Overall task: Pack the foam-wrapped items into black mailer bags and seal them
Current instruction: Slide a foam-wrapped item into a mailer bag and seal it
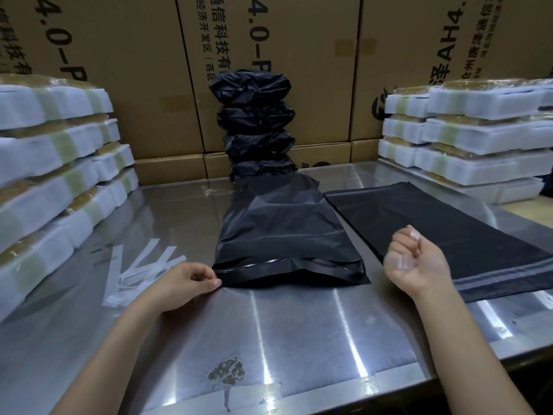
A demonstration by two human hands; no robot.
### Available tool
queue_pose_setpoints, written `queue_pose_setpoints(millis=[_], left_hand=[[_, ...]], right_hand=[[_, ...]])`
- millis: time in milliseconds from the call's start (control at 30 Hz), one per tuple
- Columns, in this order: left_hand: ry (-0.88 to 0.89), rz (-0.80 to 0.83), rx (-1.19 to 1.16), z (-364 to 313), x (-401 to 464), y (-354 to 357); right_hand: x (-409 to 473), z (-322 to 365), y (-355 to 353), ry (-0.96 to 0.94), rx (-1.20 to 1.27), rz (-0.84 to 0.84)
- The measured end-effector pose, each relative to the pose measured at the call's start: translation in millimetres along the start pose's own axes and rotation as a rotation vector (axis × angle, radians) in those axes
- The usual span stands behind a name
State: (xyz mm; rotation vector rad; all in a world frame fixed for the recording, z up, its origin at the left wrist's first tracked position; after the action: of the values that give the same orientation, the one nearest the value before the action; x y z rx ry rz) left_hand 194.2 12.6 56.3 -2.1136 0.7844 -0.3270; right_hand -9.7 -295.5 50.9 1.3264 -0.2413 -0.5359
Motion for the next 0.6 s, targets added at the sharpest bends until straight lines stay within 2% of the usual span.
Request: queue_pose_setpoints(millis=[133, 200, 267, 300, 333, 400, 467, 533, 600], left_hand=[[-0.054, 0.153, 0.053, 3.4, -14.7, -11.6], [-0.093, 0.175, 0.114, 2.0, -28.5, -16.5], [-0.093, 0.109, 0.215, -6.1, -40.4, -18.8], [-0.071, 0.014, 0.264, -15.7, -44.5, -20.4], [-0.023, -0.127, 0.28, -31.6, -48.7, -23.2], [0.213, -0.376, 0.172, -75.4, -58.5, -24.4], [0.473, -0.384, 0.107, -116.7, -63.3, -15.5], [0.585, -0.342, 0.097, -139.3, -61.6, -8.2], [0.65, -0.458, 0.065, -144.0, -61.8, -18.0]], right_hand=[[-1.8, -11.3, 9.2, 0.038, -0.161, 0.1], [-3.5, -18.6, 14.0, 0.076, -0.231, 0.126], [-4.0, -34.7, 26.6, 0.154, -0.312, 0.161], [-4.5, -47.5, 36.6, 0.214, -0.36, 0.185], [-4.9, -63.2, 47.1, 0.275, -0.419, 0.203], [-5.9, -100.3, 66.8, 0.376, -0.57, 0.216], [-9.2, -140.0, 84.6, 0.461, -0.68, 0.235], [-13.5, -169.2, 99.4, 0.54, -0.666, 0.252], [-18.8, -181.6, 109.0, 0.633, -0.608, 0.284]])
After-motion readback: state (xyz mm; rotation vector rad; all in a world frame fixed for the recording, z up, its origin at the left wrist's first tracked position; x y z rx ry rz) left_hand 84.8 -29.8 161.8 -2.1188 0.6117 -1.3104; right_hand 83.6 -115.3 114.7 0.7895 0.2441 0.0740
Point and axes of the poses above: each hand's wrist, its own x-axis towards the middle knuckle, its own y-axis out of the palm, z = x × y, the point moved 5 cm from there along x, towards the middle knuckle, and after that the axes turned 2 degrees about x, right-handed, at the moved point
